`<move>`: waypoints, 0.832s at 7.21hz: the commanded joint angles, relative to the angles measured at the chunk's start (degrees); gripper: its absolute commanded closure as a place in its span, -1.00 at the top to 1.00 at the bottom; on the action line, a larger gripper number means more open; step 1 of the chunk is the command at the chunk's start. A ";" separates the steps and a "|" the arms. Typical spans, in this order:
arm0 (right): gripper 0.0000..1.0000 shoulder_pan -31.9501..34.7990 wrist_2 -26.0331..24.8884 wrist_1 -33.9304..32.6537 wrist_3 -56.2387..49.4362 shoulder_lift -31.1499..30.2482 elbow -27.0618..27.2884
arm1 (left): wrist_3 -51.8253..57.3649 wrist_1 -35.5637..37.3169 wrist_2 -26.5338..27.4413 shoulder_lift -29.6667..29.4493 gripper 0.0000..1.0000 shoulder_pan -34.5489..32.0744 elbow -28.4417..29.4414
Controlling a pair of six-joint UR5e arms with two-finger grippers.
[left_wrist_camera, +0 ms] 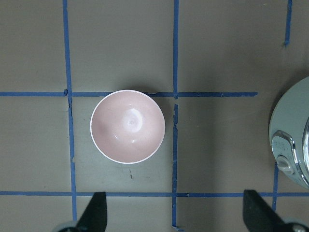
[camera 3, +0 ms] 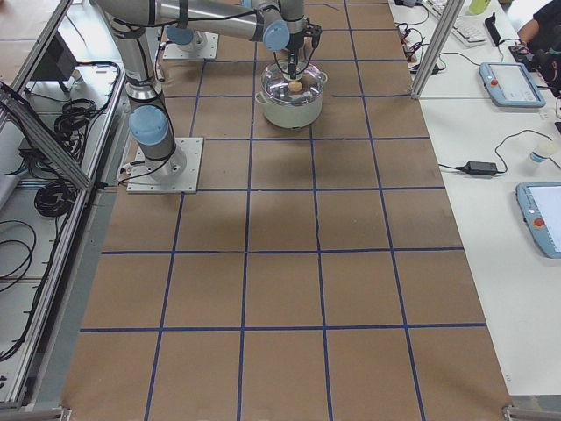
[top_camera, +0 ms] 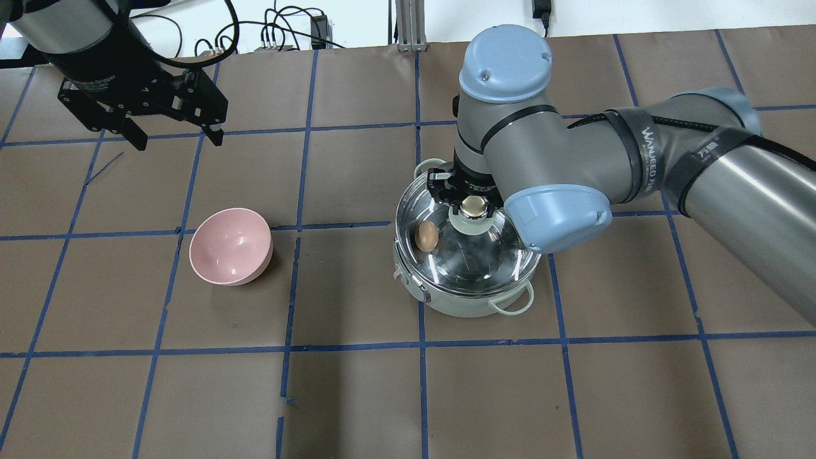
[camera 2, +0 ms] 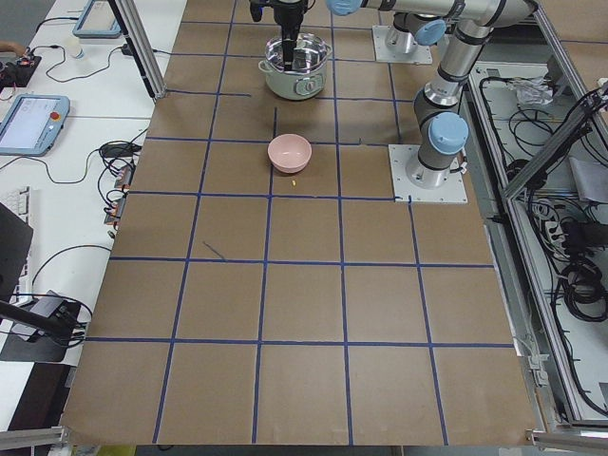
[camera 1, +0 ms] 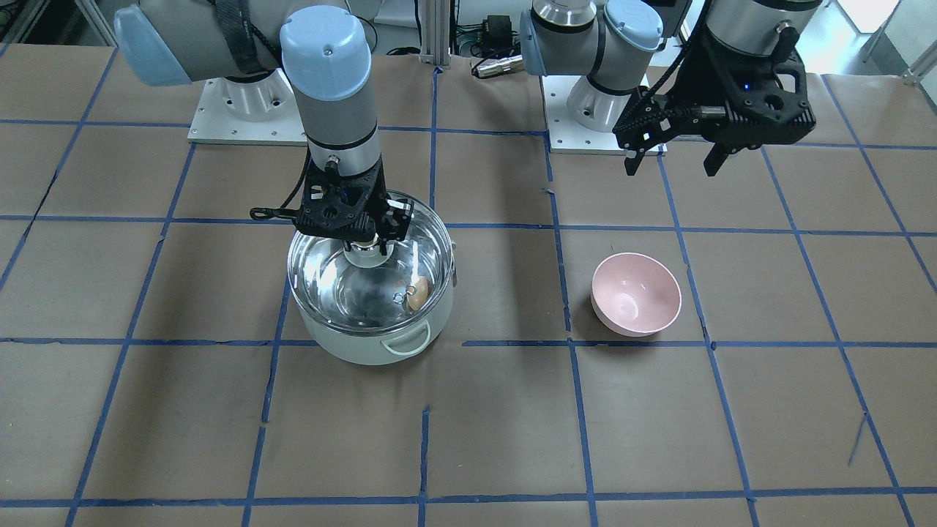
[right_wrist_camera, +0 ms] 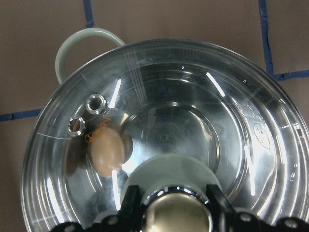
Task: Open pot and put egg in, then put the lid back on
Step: 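Lower the glass lid onto the pot with the right gripper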
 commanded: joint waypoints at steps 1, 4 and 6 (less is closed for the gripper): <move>-0.10 0.00 -0.07 0.02 0.02 0.08 -0.04 | 0.00 -0.06 -0.06 0.00 0.99 0.00 0.04; 0.02 0.00 -0.07 -0.25 -0.15 0.16 -0.04 | 0.00 0.02 0.12 0.00 0.99 -0.09 0.04; 0.18 0.00 -0.08 -0.25 0.02 0.16 0.05 | 0.00 0.02 0.12 0.00 0.99 -0.09 -0.05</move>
